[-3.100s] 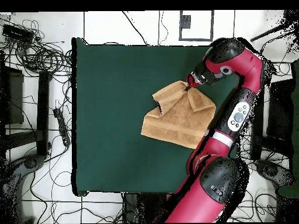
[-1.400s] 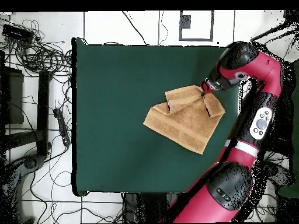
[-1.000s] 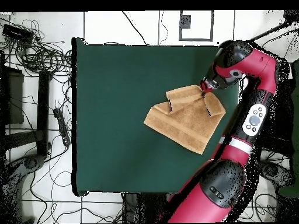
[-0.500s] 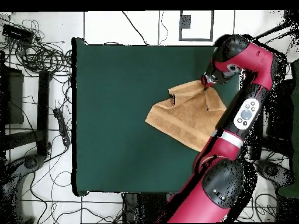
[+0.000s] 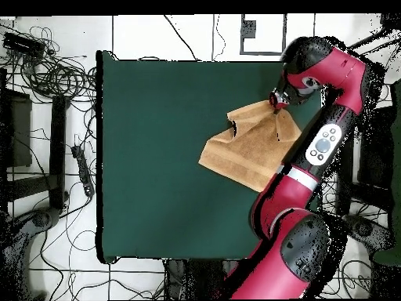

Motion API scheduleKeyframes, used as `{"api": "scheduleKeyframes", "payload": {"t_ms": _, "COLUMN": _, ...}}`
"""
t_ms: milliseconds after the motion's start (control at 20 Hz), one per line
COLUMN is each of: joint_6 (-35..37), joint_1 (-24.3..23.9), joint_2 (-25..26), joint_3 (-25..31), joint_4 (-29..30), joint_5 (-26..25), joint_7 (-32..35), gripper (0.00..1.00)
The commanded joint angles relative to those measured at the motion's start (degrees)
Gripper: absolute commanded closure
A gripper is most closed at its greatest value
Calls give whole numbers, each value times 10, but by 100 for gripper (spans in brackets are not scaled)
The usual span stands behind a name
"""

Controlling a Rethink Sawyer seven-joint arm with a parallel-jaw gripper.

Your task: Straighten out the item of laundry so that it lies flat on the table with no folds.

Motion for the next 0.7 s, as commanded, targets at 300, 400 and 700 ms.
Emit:
{"api": "scheduleKeyframes", "payload": {"t_ms": 300, "joint_6": -63, "joint_1": 0, "joint_2": 60, "joint_3": 197, "joint_4": -22, "joint_5": -156, "joint_7": -142, "gripper": 100}}
{"api": "scheduleKeyframes", "payload": {"t_ms": 400, "joint_6": -75, "joint_1": -1, "joint_2": 64, "joint_3": 214, "joint_4": -24, "joint_5": -163, "joint_7": -132, "gripper": 100}}
{"api": "scheduleKeyframes", "payload": {"t_ms": 700, "joint_6": -97, "joint_1": -3, "joint_2": 72, "joint_3": 253, "joint_4": -27, "joint_5": -180, "joint_7": -110, "gripper": 100}}
